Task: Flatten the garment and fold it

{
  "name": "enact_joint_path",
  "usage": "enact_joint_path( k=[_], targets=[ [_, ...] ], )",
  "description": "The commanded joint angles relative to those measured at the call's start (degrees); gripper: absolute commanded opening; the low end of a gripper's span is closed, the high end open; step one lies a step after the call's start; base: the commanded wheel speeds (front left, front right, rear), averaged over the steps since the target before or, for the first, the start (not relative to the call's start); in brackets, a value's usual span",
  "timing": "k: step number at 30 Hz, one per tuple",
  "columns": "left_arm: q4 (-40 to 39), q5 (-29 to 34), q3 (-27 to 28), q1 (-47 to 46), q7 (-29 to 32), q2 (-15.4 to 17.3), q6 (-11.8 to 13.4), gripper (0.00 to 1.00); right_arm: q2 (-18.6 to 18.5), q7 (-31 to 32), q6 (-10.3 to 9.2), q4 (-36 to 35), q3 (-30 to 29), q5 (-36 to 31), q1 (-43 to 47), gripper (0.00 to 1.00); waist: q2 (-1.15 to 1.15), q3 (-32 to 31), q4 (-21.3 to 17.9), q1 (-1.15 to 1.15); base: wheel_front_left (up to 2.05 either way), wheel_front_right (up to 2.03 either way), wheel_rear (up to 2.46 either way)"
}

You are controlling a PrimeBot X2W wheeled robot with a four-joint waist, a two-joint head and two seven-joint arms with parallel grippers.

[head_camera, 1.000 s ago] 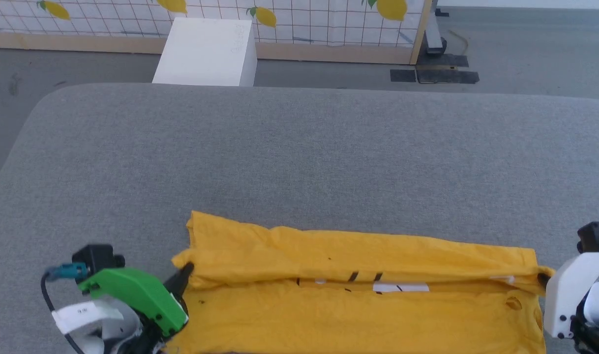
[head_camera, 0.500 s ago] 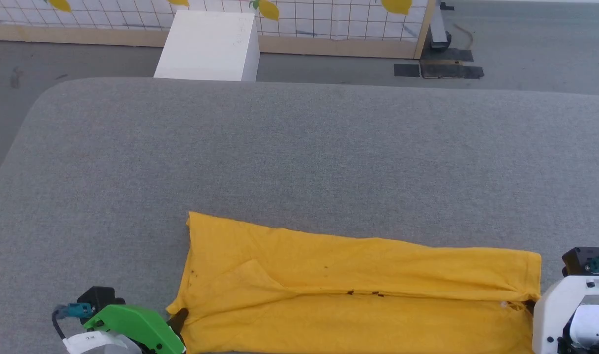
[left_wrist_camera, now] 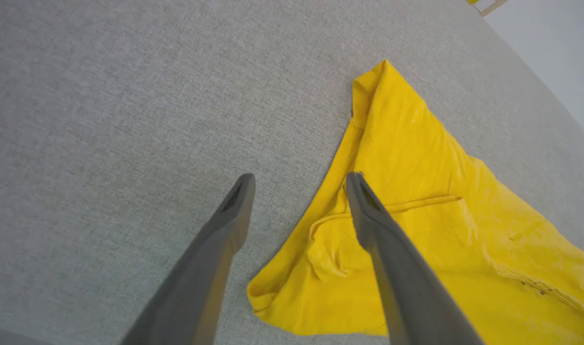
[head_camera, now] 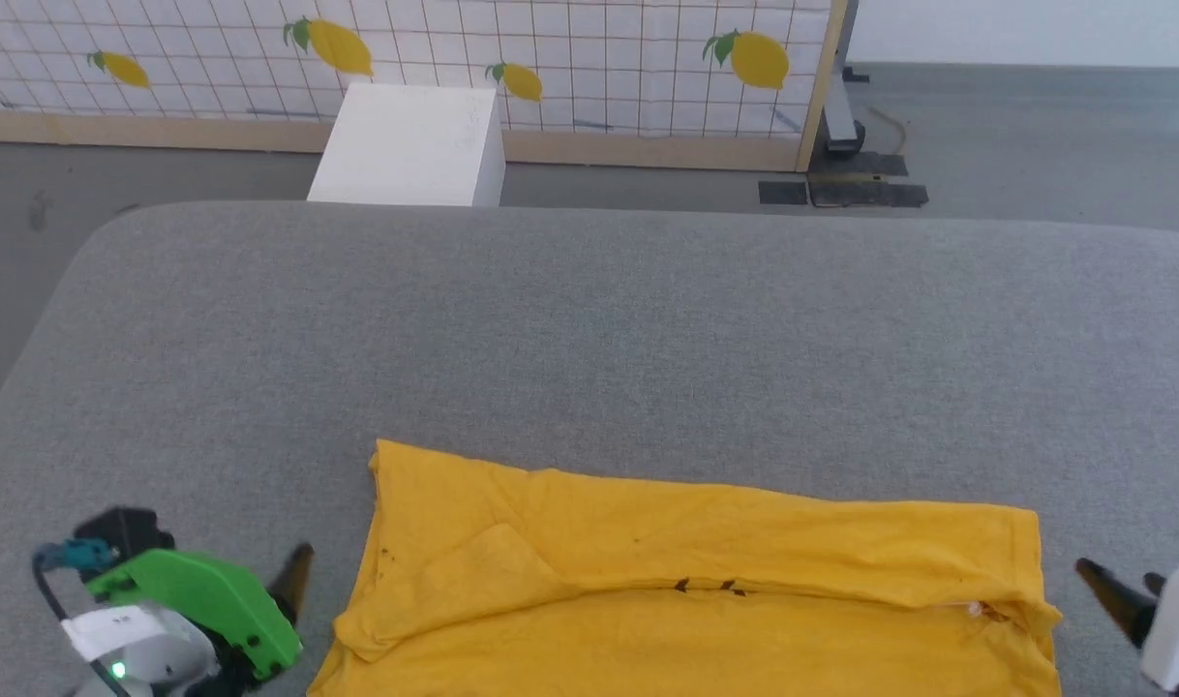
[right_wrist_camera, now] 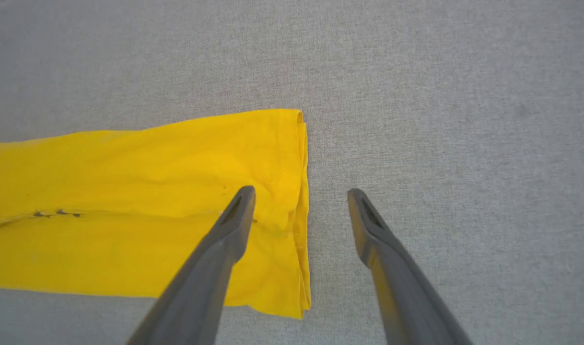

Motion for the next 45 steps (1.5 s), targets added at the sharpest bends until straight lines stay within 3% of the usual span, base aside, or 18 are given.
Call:
enact_joint_path(
  k=[1, 5, 10, 15, 23, 33, 41, 42, 43, 45],
  targets=[
    [-1.6, 1.3, 0.4, -1.5, -1.2, 0.8, 0.1, 1.00, 0.3, 1.3, -0.08, -1.5, -1.4, 0.9, 0.3, 1.00, 0.00, -0.1, 0.1, 0.00, 0.00, 0.00, 0.00],
    [-5.7, 5.3, 1.8, -3.8, -10.6, 1.8, -3.1, 1.00, -1.3, 3.2, -0.08, -3.8, -2.6, 0.3, -0.9, 1.00, 0.00, 0.8, 0.1, 0.00, 0.00, 0.00, 0.00],
    [-6.1, 11.9, 2.0, -5.4, -26.6, 1.2, -7.3, 1.00, -4.6, 3.8, -0.08, -0.2, 2.4, 0.4, -2.4, 1.00, 0.00, 2.5, 0.3, 0.00, 0.00, 0.00, 0.00],
    [-4.2, 17.4, 1.2, -7.0, -37.7, -0.2, -8.9, 1.00, -5.6, 2.9, -0.08, 5.2, 4.7, 1.3, -3.5, 1.00, 0.00, 4.1, 1.3, 0.00, 0.00, 0.00, 0.00],
    [-5.5, 25.4, 0.7, -9.2, -40.1, -2.5, -12.5, 1.00, -6.8, 2.6, -0.08, 10.1, 7.6, 4.5, -4.2, 1.00, 0.00, 7.1, 2.1, 0.00, 0.00, 0.00, 0.00],
    [-4.7, 27.5, 3.5, -9.0, -40.1, -9.1, -16.2, 1.00, -6.1, 2.9, -0.08, 12.2, 16.3, 10.3, -5.6, 1.00, 0.00, 8.9, 2.2, 0.00, 0.00, 0.00, 0.00],
    [-3.1, 29.2, 5.3, -8.6, -40.1, -11.6, -18.1, 1.00, -7.6, 1.9, -0.08, 13.7, 20.7, 11.2, -6.8, 1.00, 0.00, 9.0, 2.2, 0.00, 0.00, 0.00, 0.00],
    [-2.7, 29.2, 5.3, -8.5, -40.1, -11.7, -18.2, 1.00, -7.8, 2.1, -0.08, 14.3, 20.7, 11.1, -6.9, 0.77, 0.00, 9.0, 2.2, 0.00, 0.00, 0.00, 0.00],
    [-2.5, 29.5, 5.4, -8.5, -40.1, -11.8, -18.4, 1.00, -8.1, 2.5, -0.08, 14.7, 20.9, 11.1, -6.9, 0.33, 0.00, 8.9, 2.2, 0.00, 0.00, 0.00, 0.00],
    [-1.8, 29.3, 5.9, -8.3, -40.1, -12.4, -18.6, 1.00, -8.7, 2.9, -0.08, 15.3, 20.6, 10.8, -7.1, 0.00, 0.00, 8.9, 2.1, 0.00, 0.00, 0.00, 0.00]
  ],
)
